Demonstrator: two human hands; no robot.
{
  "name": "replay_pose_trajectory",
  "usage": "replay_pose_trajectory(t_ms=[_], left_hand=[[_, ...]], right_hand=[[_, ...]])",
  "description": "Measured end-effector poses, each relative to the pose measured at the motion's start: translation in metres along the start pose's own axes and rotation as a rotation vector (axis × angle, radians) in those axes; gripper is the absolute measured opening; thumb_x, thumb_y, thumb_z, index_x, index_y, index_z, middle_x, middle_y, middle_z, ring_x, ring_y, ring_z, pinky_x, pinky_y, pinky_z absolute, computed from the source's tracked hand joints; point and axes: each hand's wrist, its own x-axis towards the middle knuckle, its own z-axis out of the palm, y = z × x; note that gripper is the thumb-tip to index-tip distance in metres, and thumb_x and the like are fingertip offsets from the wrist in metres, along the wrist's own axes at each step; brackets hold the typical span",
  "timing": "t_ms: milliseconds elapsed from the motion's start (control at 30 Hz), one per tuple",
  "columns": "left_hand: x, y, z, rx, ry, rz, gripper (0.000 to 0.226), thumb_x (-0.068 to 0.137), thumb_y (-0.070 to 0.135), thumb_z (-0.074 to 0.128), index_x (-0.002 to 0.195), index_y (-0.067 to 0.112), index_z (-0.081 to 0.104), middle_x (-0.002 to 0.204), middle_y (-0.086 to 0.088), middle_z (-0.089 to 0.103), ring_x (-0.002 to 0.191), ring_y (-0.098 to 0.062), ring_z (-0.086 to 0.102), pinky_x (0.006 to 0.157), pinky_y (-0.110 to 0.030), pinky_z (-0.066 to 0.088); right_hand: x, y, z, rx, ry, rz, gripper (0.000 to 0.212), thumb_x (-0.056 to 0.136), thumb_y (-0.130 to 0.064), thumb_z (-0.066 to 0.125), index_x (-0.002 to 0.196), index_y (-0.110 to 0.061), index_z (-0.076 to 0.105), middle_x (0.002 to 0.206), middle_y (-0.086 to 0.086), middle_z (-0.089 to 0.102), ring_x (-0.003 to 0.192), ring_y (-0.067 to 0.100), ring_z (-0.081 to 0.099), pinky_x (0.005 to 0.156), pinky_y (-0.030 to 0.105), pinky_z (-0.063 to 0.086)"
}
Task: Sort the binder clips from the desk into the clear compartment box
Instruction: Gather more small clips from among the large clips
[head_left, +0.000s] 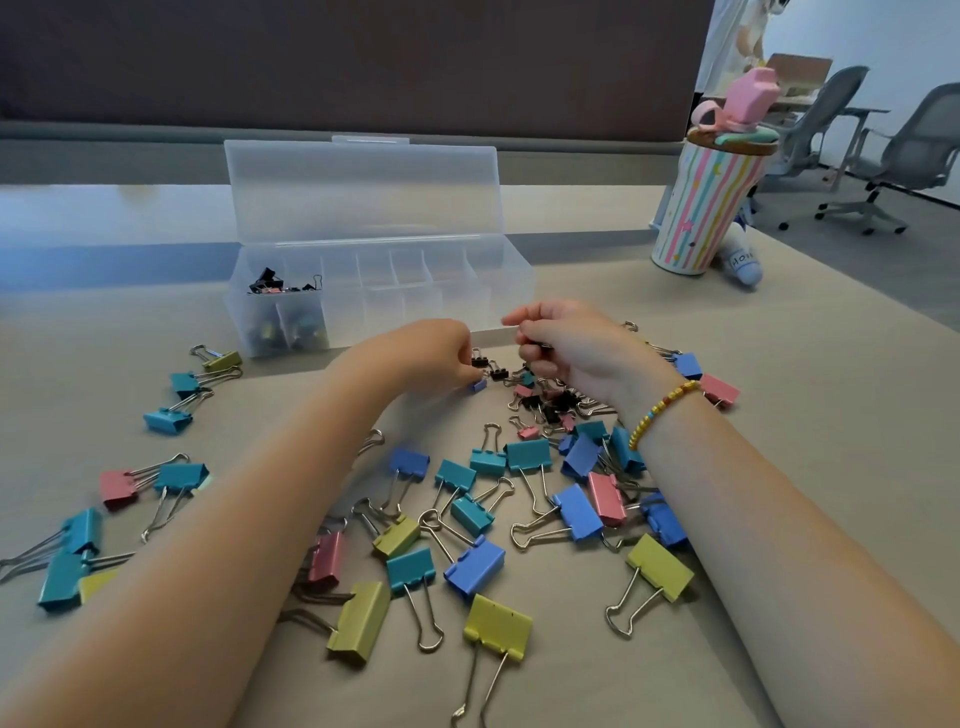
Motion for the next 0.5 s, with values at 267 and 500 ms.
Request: replay_pose_trajectory(t_ms=[267,500], left_hand=[[-0.001,-0.002,0.002,-0.055,0.017,-0.018,0.018,0.093,0.027,0.048,0.087,0.01,0.049,0.073,-0.006,0.046,0.063,-0.017,0.037,0.055,-0.024,0.027],[0.003,-0.008,-0.009,-0.673,0.029,-0.212,0.025,0.096,0.027,0.041,0.087,0.008,0.054,0.07,-0.004,0.049,0.058,-0.015,0.045,0.051,-0.022,0.044]], right_hand=[[0.0,0.008,0.015,-0.987,0.154,-0.153,0.035,0.096,-0.041,0.045,0.108,-0.009,0.054,0.091,0.005,0.058,0.082,0.019,0.055,0.07,0.032,0.045],[0.003,0.013,0.02,-1.259,0.173,-0.174,0.032,0.095,-0.04,0.046,0.114,-0.014,0.048,0.099,0.004,0.058,0.084,0.018,0.052,0.069,0.03,0.043]])
